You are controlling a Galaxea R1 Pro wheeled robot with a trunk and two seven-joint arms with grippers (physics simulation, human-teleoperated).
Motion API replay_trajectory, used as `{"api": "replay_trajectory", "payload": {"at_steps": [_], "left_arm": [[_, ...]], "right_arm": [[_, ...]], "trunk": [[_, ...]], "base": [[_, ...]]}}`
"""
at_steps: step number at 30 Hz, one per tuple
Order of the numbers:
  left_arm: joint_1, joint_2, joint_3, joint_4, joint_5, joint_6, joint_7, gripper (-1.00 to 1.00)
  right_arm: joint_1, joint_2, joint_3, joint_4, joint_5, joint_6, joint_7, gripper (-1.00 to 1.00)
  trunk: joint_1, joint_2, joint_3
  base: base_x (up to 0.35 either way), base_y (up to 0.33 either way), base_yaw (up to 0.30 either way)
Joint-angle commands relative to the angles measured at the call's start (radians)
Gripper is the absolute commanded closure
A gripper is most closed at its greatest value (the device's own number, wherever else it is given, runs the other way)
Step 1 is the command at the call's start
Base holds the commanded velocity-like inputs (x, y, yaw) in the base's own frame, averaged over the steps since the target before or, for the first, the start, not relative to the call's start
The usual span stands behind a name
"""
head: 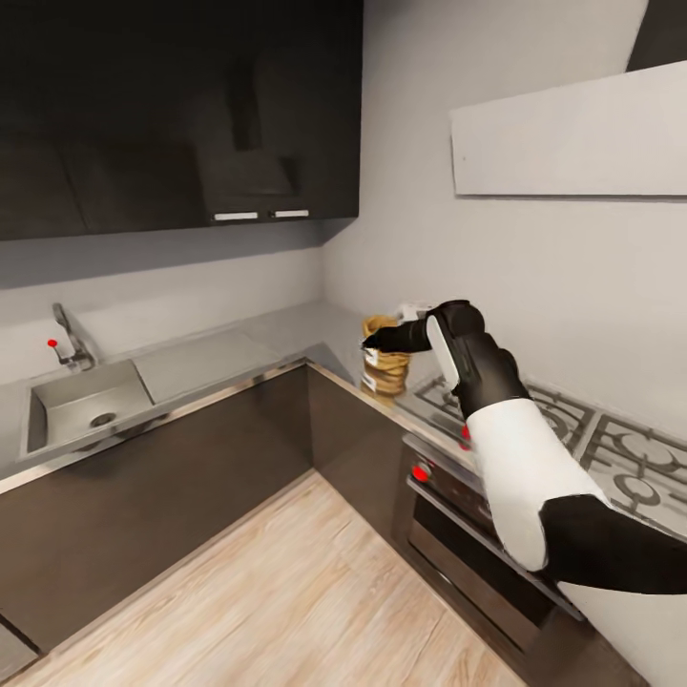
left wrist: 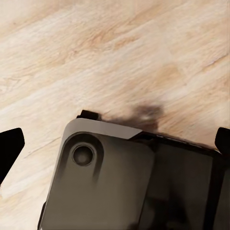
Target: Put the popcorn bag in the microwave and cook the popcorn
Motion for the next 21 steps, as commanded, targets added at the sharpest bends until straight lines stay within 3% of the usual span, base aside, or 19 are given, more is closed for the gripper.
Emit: {"api": "replay_trajectory", "payload": {"at_steps": [1, 7, 11, 13, 21], "left_arm": [[-0.004, -0.001, -0.001, 0.001, 0.007, -0.002, 0.001, -1.00], [-0.016, -0.001, -0.001, 0.001, 0.007, -0.001, 0.000, -1.00], [-0.017, 0.000, -0.001, 0.001, 0.007, -0.001, -0.002, -1.00], [-0.017, 0.001, 0.001, 0.001, 0.007, -0.001, 0.000, -1.00], [-0.016, 0.004, 0.002, 0.001, 0.008, -0.001, -0.002, -1.00]], "right_arm": [[-0.023, -0.002, -0.012, 0.030, 0.001, 0.000, 0.000, -1.00], [-0.062, -0.005, -0.026, 0.099, 0.002, -0.003, -0.104, -1.00], [-0.063, -0.006, -0.026, 0.104, 0.002, -0.002, -0.116, -1.00], [-0.065, -0.011, -0.027, 0.155, 0.002, -0.005, -0.137, -1.00], [-0.098, -0.053, -0.031, 0.198, 0.000, -0.011, -0.150, -1.00]], "trunk": [[0.001, -0.002, -0.002], [0.001, -0.002, -0.002], [0.001, -0.002, -0.002], [0.001, -0.002, -0.002], [0.001, -0.002, -0.002]], "base": [[0.344, 0.000, 0.000], [0.346, 0.000, 0.000], [0.347, 0.000, 0.000], [0.347, 0.049, 0.000], [0.347, 0.046, 0.000]]}}
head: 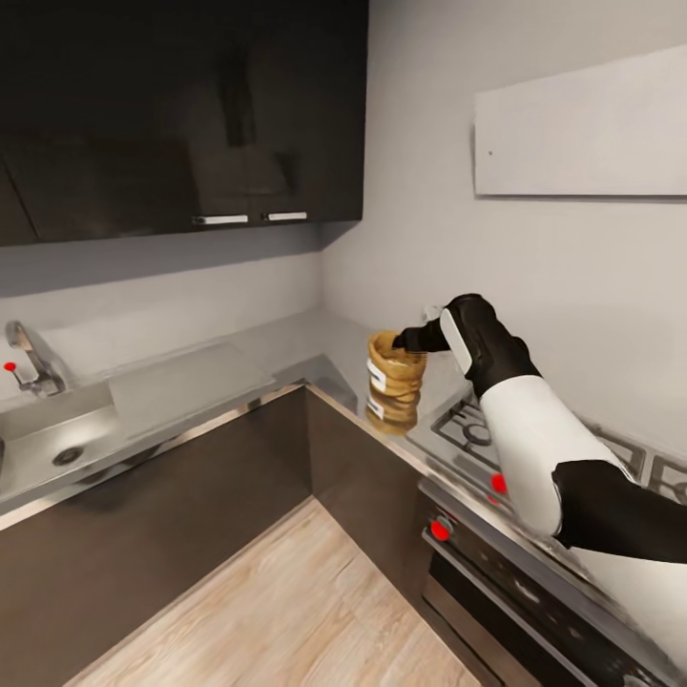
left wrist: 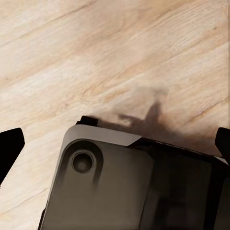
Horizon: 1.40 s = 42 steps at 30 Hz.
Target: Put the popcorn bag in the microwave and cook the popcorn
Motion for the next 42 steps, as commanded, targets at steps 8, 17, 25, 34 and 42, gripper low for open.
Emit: {"api": "replay_trajectory", "payload": {"at_steps": [8, 17, 25, 34, 42], "left_arm": [[0.007, 0.001, -0.006, -0.001, 0.000, -0.005, -0.004, -1.00], [0.012, -0.004, -0.003, 0.001, 0.006, -0.005, -0.005, -1.00], [0.015, 0.002, 0.000, 0.002, 0.007, -0.005, -0.003, -1.00], [0.017, 0.001, -0.001, 0.004, 0.007, -0.005, -0.003, -1.00], [0.017, 0.000, -0.003, 0.005, 0.006, -0.005, -0.003, -1.00]], "right_arm": [[-0.029, -0.024, 0.002, 0.025, 0.002, 0.066, 0.007, -1.00], [-0.022, -0.046, 0.012, 0.076, 0.006, 0.066, 0.007, -1.00], [-0.020, -0.045, 0.031, 0.149, 0.007, 0.066, 0.006, -1.00], [-0.064, -0.085, 0.035, 0.190, 0.006, 0.066, 0.007, -1.00], [-0.249, -0.112, 0.039, 0.485, 0.006, 0.066, 0.007, -1.00]], "trunk": [[0.001, -0.002, -0.002], [0.001, -0.002, -0.002], [0.001, -0.002, -0.002], [0.001, -0.002, -0.002], [0.001, -0.002, -0.002]], "base": [[0.185, 0.001, 0.000], [0.208, 0.000, 0.000], [0.274, 0.000, 0.000], [0.083, 0.000, 0.000], [0.001, 0.000, 0.000]]}}
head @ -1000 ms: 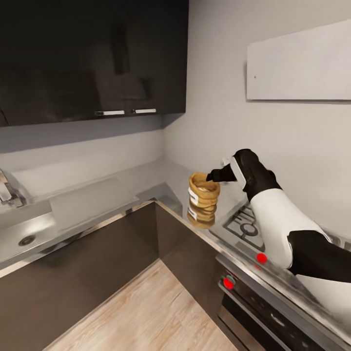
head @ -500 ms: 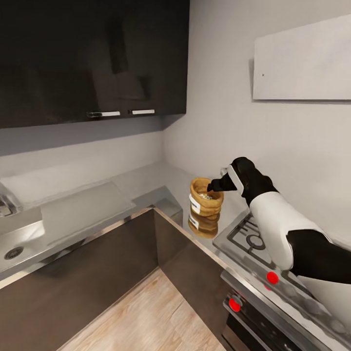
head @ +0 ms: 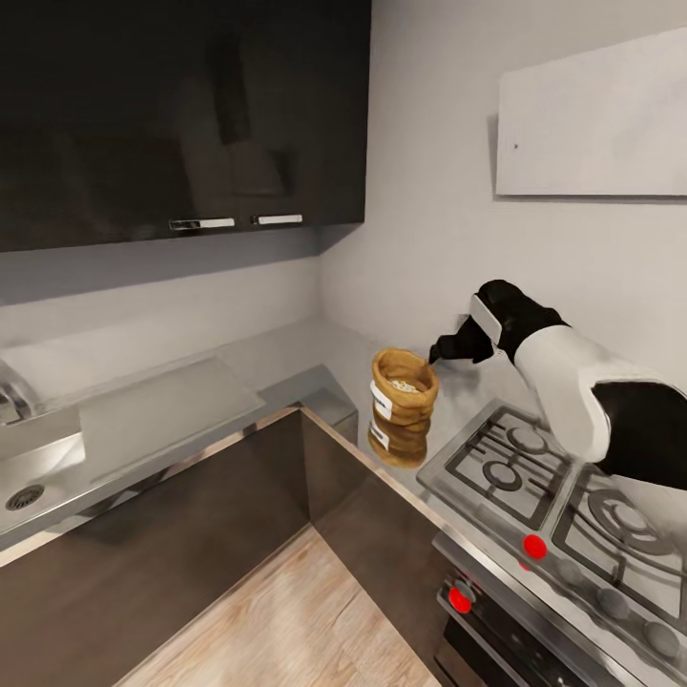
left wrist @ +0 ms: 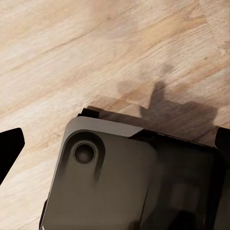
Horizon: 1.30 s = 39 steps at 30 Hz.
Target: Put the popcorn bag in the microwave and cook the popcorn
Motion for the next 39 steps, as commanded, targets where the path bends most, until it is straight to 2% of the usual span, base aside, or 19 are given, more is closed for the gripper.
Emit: {"api": "replay_trajectory", "payload": {"at_steps": [1, 6, 12, 39], "left_arm": [[-0.001, 0.000, -0.001, 0.001, 0.008, -0.003, 0.000, -1.00], [0.003, -0.001, -0.002, 0.002, 0.007, -0.003, -0.001, -1.00], [0.007, -0.004, -0.002, 0.002, 0.006, -0.003, -0.001, -1.00], [0.007, 0.003, 0.001, 0.002, 0.008, -0.003, -0.005, -1.00]], "right_arm": [[-0.011, -0.002, 0.005, 0.010, 0.001, 0.004, 0.007, -1.00], [-0.020, -0.004, 0.008, 0.024, 0.003, 0.004, 0.006, -1.00], [-0.016, -0.002, 0.029, 0.027, 0.003, 0.004, 0.006, -1.00], [-0.007, -0.001, 0.031, 0.025, 0.003, 0.004, 0.006, -1.00]], "trunk": [[0.001, -0.002, -0.002], [0.001, -0.002, -0.002], [0.001, -0.002, -0.002], [0.001, -0.002, -0.002]], "base": [[0.000, 0.000, 0.000], [0.000, 0.000, 0.000], [0.093, 0.000, 0.000], [0.155, 0.000, 0.000]]}}
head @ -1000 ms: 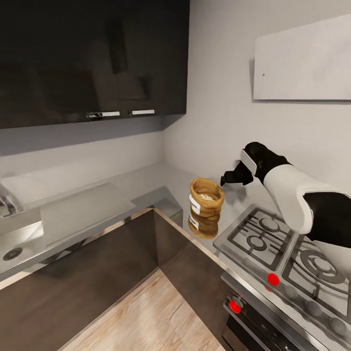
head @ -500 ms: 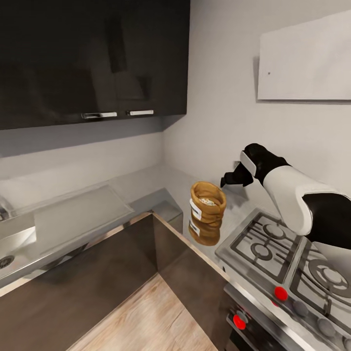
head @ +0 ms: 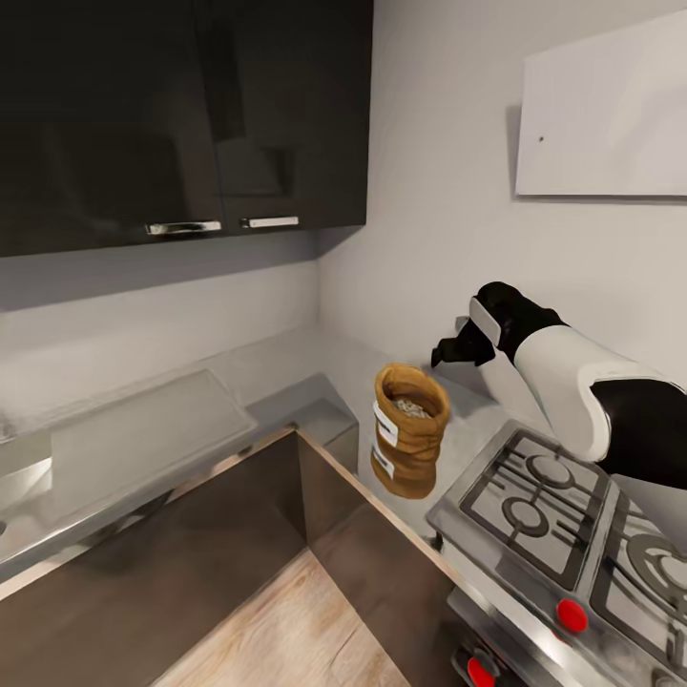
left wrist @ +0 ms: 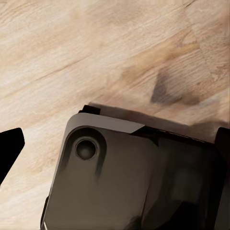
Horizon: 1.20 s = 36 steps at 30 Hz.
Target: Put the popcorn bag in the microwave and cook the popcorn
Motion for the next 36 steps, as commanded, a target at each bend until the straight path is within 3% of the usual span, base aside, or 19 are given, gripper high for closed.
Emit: {"api": "replay_trajectory", "payload": {"at_steps": [1, 36], "left_arm": [[0.000, 0.000, -0.001, 0.001, 0.007, -0.003, -0.001, -1.00], [0.000, -0.001, -0.006, 0.002, 0.003, -0.003, -0.002, -1.00]], "right_arm": [[-0.001, 0.000, 0.007, -0.002, 0.001, 0.004, 0.007, -1.00], [0.014, -0.002, 0.008, -0.002, 0.002, 0.004, 0.005, -1.00]], "trunk": [[0.001, -0.002, -0.002], [0.001, -0.002, -0.002]], "base": [[0.098, 0.000, 0.000], [0.094, 0.000, 0.000]]}}
